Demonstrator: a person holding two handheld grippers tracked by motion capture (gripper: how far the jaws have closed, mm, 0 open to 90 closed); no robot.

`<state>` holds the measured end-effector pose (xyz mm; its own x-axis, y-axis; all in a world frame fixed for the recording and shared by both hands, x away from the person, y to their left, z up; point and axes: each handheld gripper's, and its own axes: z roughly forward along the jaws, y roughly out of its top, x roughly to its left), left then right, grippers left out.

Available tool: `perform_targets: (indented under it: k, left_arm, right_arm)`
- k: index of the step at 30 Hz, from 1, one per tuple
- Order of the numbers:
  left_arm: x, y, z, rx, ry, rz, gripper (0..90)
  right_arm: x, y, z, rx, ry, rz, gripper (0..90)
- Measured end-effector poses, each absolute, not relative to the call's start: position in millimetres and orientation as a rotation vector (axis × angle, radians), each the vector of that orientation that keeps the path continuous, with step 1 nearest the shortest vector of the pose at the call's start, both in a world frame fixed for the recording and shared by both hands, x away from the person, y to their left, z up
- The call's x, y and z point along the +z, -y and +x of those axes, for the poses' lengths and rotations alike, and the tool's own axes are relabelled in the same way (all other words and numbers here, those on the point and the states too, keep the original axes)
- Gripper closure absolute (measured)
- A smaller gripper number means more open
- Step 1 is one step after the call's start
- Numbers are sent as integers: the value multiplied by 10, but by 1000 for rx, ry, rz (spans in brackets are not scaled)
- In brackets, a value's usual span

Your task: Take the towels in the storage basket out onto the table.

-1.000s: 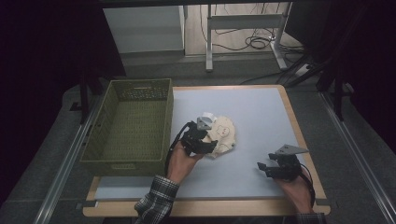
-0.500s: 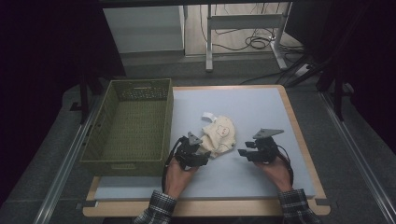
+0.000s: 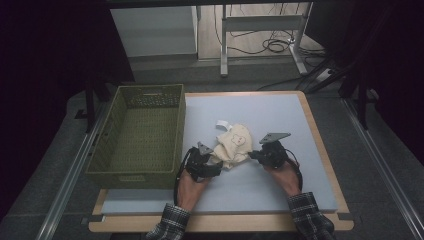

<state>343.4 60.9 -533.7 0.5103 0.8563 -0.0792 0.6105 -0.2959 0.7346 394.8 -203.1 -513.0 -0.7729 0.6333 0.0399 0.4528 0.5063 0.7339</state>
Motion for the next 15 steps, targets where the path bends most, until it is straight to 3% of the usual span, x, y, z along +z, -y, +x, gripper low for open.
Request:
perform_targets:
  k: [10,12,15]
  left_arm:
    - [-5353,-539,3495,420,-1180,2030,296]
    - [-5354,-501,3515,404,-1153,2045,348]
    - [-5337,-445,3522,380,-1080,2093,565]
  right_arm:
    - [-4752,2418,3785,1184,-2418,949,879]
    - [-4691,2496,3760,1189,-2404,958,879]
    - [-4600,2588,3730,1190,-2388,965,879]
